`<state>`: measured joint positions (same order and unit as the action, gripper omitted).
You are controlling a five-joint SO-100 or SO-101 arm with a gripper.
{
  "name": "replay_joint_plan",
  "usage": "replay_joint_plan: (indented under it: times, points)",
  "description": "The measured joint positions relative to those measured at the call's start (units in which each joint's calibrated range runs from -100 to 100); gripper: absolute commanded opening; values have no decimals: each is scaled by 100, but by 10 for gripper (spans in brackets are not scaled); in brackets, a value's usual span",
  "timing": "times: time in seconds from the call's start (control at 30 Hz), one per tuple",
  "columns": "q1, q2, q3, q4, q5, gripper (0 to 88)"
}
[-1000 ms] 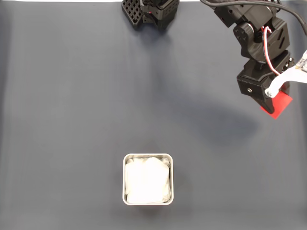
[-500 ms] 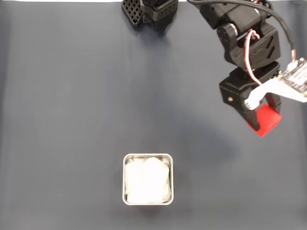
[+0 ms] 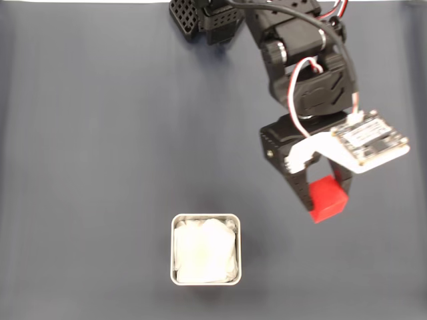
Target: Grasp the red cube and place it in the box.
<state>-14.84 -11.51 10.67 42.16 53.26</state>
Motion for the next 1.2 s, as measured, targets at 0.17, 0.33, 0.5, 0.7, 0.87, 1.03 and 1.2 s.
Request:
replay_joint_plan:
  times: [0.17, 0.33, 0.5, 0.7, 0.87, 1.03, 1.2]
  points:
    - [304, -35, -18, 0, -20, 61]
    - [579, -35, -145, 0, -59, 61]
    - [801, -35, -244, 0, -122, 61]
    - [1046, 52, -506, 0, -147, 60]
    - [1246, 287, -642, 0, -147, 58]
    - [1432, 530, -714, 0, -147, 57]
    - [1580, 712, -714, 0, -186, 57]
